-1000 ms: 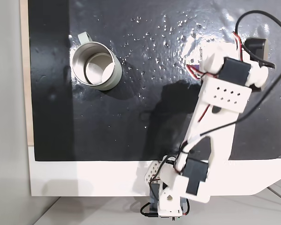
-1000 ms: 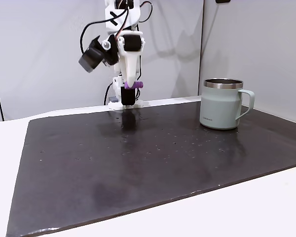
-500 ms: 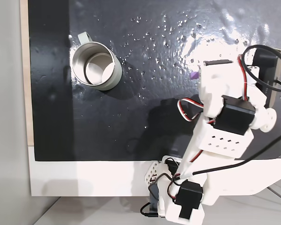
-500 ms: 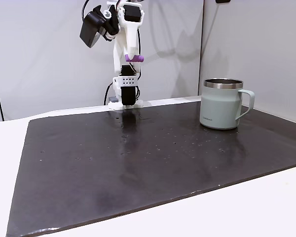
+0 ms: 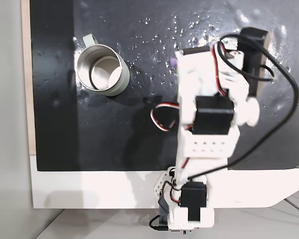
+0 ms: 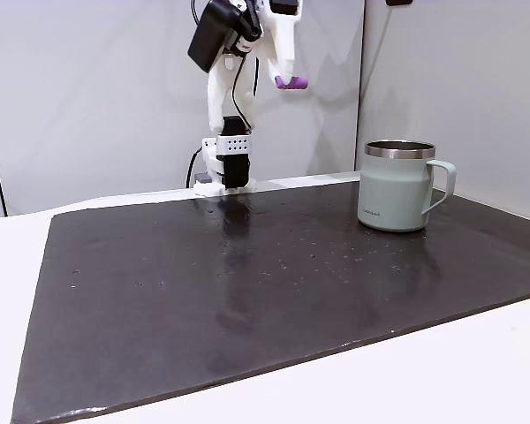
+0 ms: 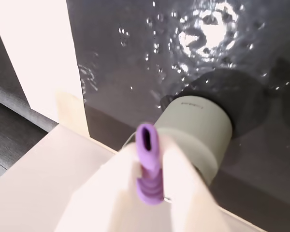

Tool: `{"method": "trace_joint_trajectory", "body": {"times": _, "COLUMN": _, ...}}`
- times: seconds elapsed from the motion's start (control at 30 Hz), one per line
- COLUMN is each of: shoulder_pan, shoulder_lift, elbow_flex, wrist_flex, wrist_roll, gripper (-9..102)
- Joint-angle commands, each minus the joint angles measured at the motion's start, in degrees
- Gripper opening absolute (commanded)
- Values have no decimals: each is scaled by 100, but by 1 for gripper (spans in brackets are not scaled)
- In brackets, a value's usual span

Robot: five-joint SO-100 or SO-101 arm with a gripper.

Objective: Grasp a pengrip and put it in the cup.

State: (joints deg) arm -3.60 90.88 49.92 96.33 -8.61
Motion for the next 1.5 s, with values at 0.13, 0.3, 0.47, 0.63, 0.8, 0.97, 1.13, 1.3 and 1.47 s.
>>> {"method": "trace_joint_trajectory", "body": {"times": 0.13, "shoulder_pan": -571, "shoulder_lift": -747, "elbow_flex": -1099, "wrist_flex": 26, "wrist_roll": 642, "gripper": 0}}
{"method": "trace_joint_trajectory", "body": {"times": 0.3, "shoulder_pan": -1090, "shoulder_lift": -1143, "elbow_flex": -1441, "wrist_flex": 35, "wrist_roll": 976, "gripper": 0}}
{"method": "trace_joint_trajectory", "body": {"times": 0.47, "shoulder_pan": -1617, "shoulder_lift": -1564, "elbow_flex": -2048, "wrist_flex": 35, "wrist_roll": 1072, "gripper": 0}}
{"method": "trace_joint_trajectory", "body": {"times": 0.63, "shoulder_pan": -2188, "shoulder_lift": -1775, "elbow_flex": -2268, "wrist_flex": 35, "wrist_roll": 1037, "gripper": 0}}
{"method": "trace_joint_trajectory", "body": {"times": 0.8, "shoulder_pan": -2584, "shoulder_lift": -1898, "elbow_flex": -2268, "wrist_flex": 26, "wrist_roll": 1011, "gripper": 0}}
{"method": "trace_joint_trajectory", "body": {"times": 0.97, "shoulder_pan": -2856, "shoulder_lift": -2039, "elbow_flex": -2382, "wrist_flex": 26, "wrist_roll": 923, "gripper": 0}}
{"method": "trace_joint_trajectory", "body": {"times": 1.13, "shoulder_pan": -3111, "shoulder_lift": -2101, "elbow_flex": -2399, "wrist_flex": 26, "wrist_roll": 826, "gripper": 0}}
{"method": "trace_joint_trajectory", "body": {"times": 1.3, "shoulder_pan": -3111, "shoulder_lift": -2065, "elbow_flex": -2276, "wrist_flex": 35, "wrist_roll": 809, "gripper": 3}}
{"method": "trace_joint_trajectory", "body": {"times": 1.47, "shoulder_pan": -3032, "shoulder_lift": -1969, "elbow_flex": -2224, "wrist_flex": 44, "wrist_roll": 756, "gripper": 30}}
